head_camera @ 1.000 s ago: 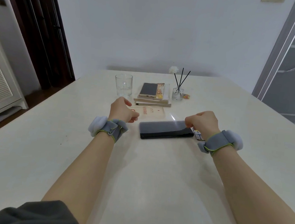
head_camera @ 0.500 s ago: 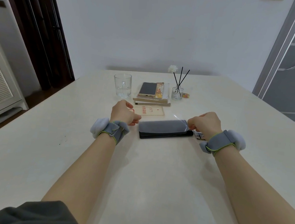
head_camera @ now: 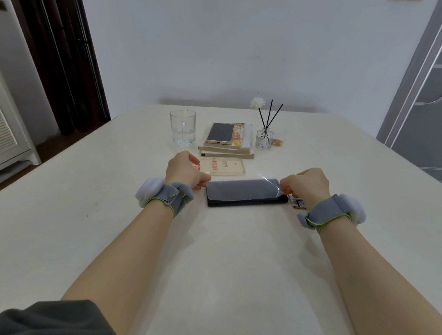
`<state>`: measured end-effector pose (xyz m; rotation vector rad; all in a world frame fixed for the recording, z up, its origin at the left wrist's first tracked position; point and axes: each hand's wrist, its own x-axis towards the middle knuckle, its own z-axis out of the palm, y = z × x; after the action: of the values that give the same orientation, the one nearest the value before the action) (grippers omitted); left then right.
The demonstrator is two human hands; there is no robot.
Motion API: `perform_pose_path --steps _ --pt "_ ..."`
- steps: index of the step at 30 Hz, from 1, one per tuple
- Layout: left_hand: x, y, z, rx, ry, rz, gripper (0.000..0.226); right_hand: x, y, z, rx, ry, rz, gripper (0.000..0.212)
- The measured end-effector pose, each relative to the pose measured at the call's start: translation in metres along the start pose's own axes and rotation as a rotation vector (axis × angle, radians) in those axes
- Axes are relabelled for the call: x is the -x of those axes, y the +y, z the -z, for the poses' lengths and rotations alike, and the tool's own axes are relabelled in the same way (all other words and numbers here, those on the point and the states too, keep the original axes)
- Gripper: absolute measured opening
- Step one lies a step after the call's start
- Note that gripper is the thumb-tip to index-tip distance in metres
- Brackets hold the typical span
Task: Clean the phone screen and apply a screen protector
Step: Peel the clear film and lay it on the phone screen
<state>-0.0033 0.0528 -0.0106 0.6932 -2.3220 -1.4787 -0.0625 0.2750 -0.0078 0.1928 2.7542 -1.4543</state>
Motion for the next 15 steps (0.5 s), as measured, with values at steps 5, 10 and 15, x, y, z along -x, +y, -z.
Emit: perform_pose_path --steps 5,10,15 --pt "0.0009 0.0005 0.0002 -0.007 -0.006 0.002 0.041 -0.0013 0.0015 -0.0004 -0.006 0.0 0.007 0.031" --pt "0.0018 0.0006 -0.0007 -0.01 -0.009 0.003 0.04 0.0002 0.0021 0.0004 0.011 -0.005 0.023 0.018" --pt "0.002 0.0005 -0.0002 -0.014 -0.013 0.004 0.041 0.0015 0.0015 0.0009 0.009 -0.006 0.032 0.01"
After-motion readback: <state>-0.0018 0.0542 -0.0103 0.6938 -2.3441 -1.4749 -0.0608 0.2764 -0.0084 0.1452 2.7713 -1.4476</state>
